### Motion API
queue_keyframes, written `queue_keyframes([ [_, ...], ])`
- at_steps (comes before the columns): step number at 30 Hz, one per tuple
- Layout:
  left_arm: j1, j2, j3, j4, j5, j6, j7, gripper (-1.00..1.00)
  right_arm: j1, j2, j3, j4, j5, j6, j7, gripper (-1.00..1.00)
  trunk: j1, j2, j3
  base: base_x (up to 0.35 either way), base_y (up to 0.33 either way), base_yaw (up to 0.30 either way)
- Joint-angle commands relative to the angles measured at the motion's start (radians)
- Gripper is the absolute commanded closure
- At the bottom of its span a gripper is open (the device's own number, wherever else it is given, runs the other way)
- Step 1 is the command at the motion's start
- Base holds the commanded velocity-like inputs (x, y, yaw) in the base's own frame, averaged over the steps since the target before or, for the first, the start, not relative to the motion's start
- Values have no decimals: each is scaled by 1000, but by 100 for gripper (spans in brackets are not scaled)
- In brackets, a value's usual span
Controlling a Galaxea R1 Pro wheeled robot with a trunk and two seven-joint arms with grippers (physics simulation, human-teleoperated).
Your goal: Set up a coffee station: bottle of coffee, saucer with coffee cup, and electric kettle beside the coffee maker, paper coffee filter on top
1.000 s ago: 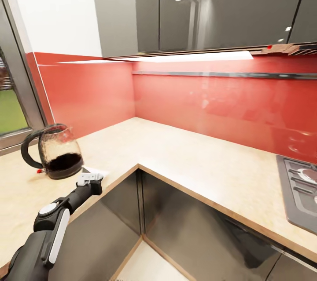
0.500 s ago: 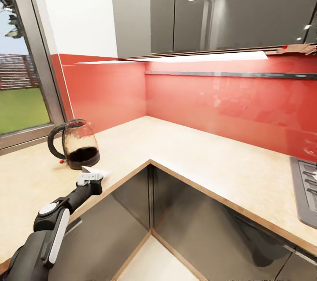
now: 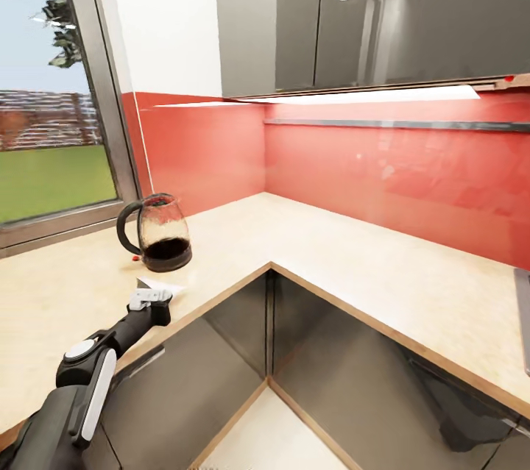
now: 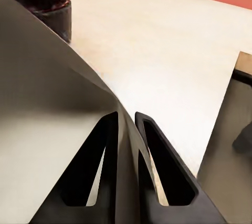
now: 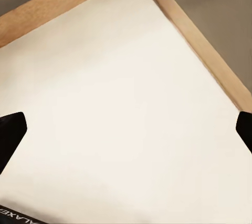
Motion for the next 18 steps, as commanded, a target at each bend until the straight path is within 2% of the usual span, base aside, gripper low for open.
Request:
queue_keyframes([
  [1, -1, 0, 2, -1, -1, 6, -6, 100, -1, -1, 2, 0, 10, -4, -2, -100, 0, -1, -1, -150, 0, 265],
  [6, -1, 0, 2, -1, -1, 5, -6, 100, -1, -1, 2, 0, 9, -4, -3, -100, 0, -1, -1, -259, 0, 239],
  [13, -1, 0, 2, -4, -1, 5, -6, 100, -1, -1, 2, 0, 10, -4, -4, -100, 0, -1, -1, -318, 0, 111],
  [18, -1, 0, 2, -4, 1, 1, -7, 100, -1, -1, 2, 0, 11, -4, -4, -100, 0, -1, -1, -87, 0, 251],
])
